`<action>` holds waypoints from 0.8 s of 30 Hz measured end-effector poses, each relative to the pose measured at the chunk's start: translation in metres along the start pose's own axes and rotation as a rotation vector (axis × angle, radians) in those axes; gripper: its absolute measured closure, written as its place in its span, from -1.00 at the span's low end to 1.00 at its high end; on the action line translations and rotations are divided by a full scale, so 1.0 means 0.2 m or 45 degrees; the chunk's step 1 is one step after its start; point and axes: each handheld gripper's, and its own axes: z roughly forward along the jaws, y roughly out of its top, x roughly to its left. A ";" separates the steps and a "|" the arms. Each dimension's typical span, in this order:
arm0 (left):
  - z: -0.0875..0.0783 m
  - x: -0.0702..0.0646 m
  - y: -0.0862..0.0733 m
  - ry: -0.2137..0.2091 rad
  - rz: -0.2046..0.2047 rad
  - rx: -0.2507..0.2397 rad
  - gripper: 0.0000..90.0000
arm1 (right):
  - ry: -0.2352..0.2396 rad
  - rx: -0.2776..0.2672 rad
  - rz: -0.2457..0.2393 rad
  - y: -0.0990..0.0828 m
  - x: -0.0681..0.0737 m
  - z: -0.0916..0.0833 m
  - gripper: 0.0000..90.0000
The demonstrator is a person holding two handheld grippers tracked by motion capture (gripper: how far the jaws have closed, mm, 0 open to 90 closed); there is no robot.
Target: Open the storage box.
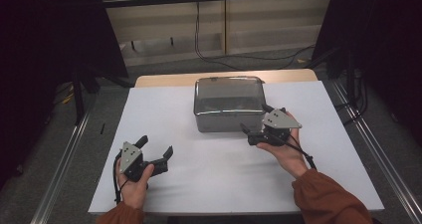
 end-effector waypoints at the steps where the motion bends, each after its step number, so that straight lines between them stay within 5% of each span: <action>1: 0.00 0.00 0.00 0.000 -0.001 -0.002 -0.93 | -0.002 0.007 -0.025 0.01 0.00 0.01 -0.87; 13: 0.00 0.00 0.00 0.002 0.002 0.005 -0.93 | 0.035 0.071 -0.259 0.08 0.08 0.11 -0.69; 18: 0.00 0.00 0.00 0.005 -0.003 0.002 -0.93 | 0.016 0.092 -0.439 0.09 0.13 0.15 -0.58; 24: 0.00 0.00 0.00 0.005 -0.001 0.002 -0.93 | 0.010 0.110 -0.553 0.07 0.15 0.17 -0.46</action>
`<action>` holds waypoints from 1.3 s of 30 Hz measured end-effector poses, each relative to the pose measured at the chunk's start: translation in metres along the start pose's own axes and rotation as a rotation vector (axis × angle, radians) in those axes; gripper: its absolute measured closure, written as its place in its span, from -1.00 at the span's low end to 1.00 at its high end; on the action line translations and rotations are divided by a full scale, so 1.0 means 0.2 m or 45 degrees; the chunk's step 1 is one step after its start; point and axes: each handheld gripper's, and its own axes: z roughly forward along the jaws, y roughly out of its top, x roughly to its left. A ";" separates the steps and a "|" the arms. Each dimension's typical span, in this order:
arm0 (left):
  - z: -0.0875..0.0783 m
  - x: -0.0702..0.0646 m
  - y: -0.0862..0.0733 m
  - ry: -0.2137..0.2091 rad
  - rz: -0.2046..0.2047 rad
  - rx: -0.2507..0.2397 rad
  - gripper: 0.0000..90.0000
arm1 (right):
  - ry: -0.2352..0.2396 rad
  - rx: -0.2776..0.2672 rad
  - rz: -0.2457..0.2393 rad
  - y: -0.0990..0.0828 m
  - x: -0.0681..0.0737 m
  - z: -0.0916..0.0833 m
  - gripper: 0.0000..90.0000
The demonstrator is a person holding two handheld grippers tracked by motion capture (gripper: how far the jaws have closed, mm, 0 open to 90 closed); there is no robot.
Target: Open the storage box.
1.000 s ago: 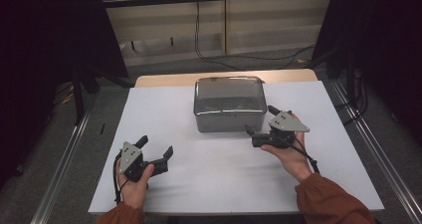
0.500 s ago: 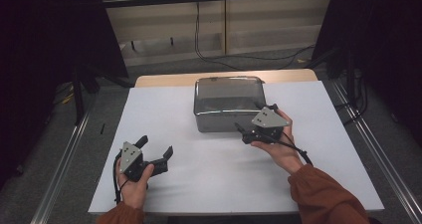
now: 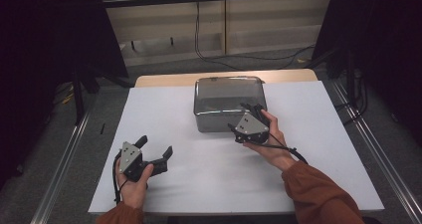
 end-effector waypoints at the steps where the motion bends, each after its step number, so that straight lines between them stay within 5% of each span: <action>1: 0.00 0.00 0.00 0.000 0.001 0.001 -0.93 | -0.003 0.006 -0.028 0.00 0.00 0.00 -0.45; 3: 0.00 0.00 0.00 0.008 0.010 0.011 -0.93 | -0.019 0.023 -0.102 -0.01 0.01 0.01 -0.41; 4: 0.00 0.00 0.00 0.009 0.007 0.016 -0.93 | -0.032 0.037 -0.195 -0.02 0.02 0.01 -0.34; 8: 0.00 0.00 0.00 0.009 0.001 0.020 -0.93 | -0.054 0.048 -0.265 -0.01 0.03 0.02 -0.19; 11: 0.00 0.00 0.00 0.009 0.005 0.022 -0.93 | -0.072 0.060 -0.381 0.00 0.04 0.03 -0.07; 29: 0.00 0.00 0.00 0.000 0.018 0.027 -0.93 | -0.127 0.079 -0.586 0.01 0.10 0.03 0.41; 39: 0.02 -0.01 -0.01 -0.014 0.026 0.042 -0.93 | -0.143 0.061 -0.617 0.02 0.11 0.03 0.59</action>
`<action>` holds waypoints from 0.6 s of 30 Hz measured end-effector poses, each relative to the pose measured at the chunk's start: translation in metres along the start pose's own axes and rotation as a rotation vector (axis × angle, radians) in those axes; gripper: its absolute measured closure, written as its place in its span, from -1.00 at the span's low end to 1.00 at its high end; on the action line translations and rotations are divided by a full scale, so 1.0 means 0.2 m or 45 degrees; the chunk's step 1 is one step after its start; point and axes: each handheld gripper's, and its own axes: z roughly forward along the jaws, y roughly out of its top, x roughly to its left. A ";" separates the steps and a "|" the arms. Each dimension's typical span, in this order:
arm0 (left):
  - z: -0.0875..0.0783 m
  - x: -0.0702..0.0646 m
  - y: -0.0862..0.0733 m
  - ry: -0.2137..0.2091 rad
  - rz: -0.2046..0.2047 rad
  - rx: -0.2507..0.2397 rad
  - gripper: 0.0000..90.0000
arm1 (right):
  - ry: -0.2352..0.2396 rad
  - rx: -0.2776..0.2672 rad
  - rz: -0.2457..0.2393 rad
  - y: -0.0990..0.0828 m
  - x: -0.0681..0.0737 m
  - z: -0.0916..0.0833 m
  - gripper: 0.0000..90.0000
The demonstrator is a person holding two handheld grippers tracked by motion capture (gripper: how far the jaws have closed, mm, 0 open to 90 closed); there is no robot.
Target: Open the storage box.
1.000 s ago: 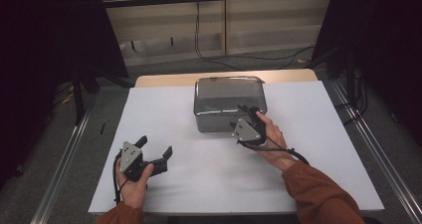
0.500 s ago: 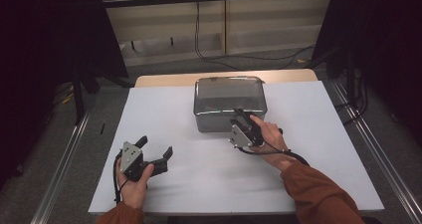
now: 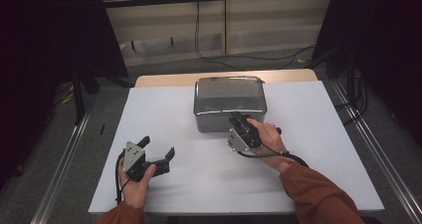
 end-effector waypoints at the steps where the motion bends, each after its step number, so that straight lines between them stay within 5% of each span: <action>1: 0.00 0.00 0.00 -0.005 -0.005 0.004 -0.93 | 0.003 0.001 0.004 0.00 0.00 0.00 0.59; 14: 0.00 0.04 0.01 -0.047 -0.067 -0.009 -0.88 | 0.002 -0.006 0.016 0.00 -0.01 0.00 0.61; 18: 0.01 0.04 0.02 -0.099 -0.061 -0.014 -0.87 | -0.005 -0.009 0.019 0.00 -0.02 -0.01 0.62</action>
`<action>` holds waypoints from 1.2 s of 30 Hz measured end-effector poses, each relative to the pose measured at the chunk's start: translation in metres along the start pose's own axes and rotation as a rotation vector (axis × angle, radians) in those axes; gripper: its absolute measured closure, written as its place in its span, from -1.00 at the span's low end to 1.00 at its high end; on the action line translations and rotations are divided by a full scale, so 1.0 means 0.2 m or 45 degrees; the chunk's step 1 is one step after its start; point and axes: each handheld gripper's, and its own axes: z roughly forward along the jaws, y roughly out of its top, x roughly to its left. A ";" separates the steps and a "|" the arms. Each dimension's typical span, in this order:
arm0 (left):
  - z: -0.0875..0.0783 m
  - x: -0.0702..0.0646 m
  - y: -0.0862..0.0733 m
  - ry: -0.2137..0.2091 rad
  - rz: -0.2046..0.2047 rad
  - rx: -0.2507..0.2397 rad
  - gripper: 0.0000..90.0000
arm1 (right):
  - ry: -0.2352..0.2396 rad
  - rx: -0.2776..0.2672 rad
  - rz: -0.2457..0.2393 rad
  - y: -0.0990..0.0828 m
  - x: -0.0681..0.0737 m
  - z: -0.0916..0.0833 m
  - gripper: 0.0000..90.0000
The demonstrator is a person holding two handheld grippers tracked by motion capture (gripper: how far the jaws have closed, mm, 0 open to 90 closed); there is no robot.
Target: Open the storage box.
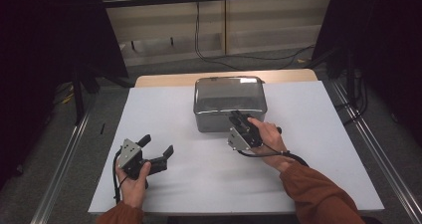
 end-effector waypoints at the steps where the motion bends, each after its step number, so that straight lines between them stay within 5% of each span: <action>1: 0.00 -0.01 0.01 -0.005 0.023 -0.004 -0.87 | -0.002 -0.002 0.006 0.00 0.00 0.00 0.62; 7: 0.02 -0.03 0.04 -0.040 0.034 -0.038 -0.89 | -0.004 -0.007 0.016 0.00 -0.01 0.00 0.62; 18: 0.14 -0.05 0.06 -0.113 0.075 0.017 -0.96 | -0.018 -0.025 0.042 0.00 -0.04 -0.01 0.63; 36: 0.37 -0.08 0.18 -0.131 0.148 -0.013 -0.88 | -0.020 -0.045 0.063 0.01 -0.07 -0.01 0.63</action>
